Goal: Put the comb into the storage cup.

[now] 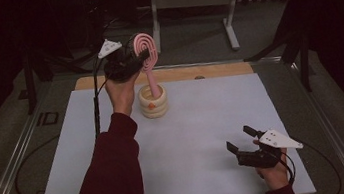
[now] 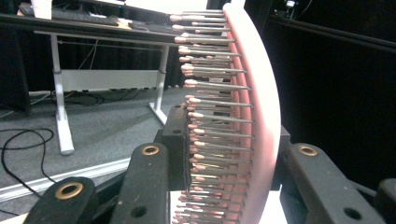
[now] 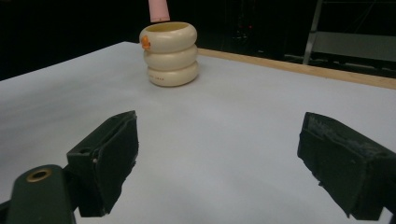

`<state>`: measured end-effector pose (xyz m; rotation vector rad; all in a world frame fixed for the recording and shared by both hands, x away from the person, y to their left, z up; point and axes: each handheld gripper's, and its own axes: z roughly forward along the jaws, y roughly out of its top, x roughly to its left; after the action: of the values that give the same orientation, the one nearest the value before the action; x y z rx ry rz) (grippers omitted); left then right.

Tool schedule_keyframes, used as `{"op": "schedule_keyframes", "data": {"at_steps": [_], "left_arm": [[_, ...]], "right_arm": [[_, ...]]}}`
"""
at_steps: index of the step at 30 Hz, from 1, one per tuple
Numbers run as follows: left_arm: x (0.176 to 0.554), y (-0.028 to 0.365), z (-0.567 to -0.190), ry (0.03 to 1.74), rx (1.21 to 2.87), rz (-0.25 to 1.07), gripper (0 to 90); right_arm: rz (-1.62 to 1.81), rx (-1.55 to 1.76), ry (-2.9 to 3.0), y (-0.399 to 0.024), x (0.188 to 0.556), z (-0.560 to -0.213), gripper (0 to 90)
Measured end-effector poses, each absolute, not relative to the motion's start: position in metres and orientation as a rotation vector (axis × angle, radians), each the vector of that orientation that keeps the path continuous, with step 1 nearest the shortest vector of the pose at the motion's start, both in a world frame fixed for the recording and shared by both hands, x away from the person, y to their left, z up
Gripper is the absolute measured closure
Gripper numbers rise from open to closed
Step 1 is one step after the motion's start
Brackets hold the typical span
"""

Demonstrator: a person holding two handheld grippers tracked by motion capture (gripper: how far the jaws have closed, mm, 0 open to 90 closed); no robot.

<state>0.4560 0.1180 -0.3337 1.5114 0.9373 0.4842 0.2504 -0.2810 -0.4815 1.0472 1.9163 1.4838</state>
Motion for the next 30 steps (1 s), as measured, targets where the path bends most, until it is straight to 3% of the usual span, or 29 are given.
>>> {"op": "schedule_keyframes", "data": {"at_steps": [30], "left_arm": [[0.467, 0.123, -0.359, 1.009, 1.482, 0.472, 64.7]], "right_arm": [[1.492, 1.037, 1.927, -0.277, 0.251, -0.482, 13.2]]}}
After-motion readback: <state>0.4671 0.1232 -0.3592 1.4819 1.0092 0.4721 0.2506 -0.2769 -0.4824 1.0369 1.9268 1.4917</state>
